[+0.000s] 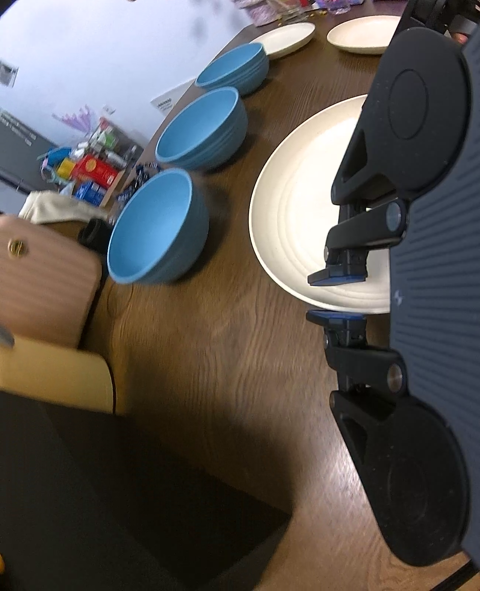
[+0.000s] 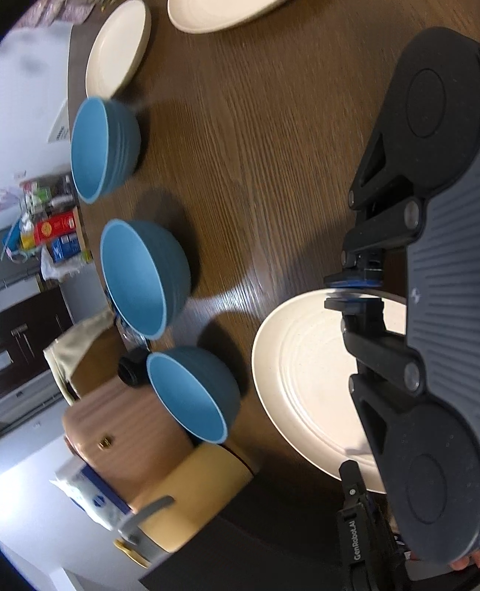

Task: Organize plates and bowls
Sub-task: 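Carry the cream plate with both tools toward the black bag and lower it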

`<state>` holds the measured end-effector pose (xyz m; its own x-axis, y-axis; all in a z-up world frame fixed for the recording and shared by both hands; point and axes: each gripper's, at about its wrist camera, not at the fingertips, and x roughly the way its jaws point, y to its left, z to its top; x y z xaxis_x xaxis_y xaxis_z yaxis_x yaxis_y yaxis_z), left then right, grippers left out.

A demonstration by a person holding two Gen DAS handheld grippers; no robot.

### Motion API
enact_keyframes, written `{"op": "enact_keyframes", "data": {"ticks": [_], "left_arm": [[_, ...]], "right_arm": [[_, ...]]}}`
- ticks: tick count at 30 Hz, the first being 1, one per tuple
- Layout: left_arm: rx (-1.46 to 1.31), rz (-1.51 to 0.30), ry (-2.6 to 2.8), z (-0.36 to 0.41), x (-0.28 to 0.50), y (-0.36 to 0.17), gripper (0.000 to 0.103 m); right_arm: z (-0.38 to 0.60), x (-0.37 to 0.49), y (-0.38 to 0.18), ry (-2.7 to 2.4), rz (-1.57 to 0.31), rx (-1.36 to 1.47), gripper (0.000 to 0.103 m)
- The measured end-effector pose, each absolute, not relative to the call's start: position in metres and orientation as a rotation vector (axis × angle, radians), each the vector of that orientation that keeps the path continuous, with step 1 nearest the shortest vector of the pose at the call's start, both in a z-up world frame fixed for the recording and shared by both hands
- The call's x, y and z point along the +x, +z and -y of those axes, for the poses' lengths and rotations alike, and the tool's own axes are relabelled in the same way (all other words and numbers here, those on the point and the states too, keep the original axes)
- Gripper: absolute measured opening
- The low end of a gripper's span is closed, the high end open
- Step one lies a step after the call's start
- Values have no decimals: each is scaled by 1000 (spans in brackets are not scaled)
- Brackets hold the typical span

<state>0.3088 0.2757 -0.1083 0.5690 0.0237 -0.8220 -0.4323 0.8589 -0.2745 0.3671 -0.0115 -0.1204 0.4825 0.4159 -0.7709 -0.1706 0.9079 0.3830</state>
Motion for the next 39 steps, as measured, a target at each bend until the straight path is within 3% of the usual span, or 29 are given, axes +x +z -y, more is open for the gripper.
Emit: {"op": "enact_keyframes", "data": {"ticks": [39], "left_arm": [[-406, -1042, 348, -291, 319, -151, 15]], "right_arm": [[-26, 379, -168, 409, -1053, 221, 6]]}}
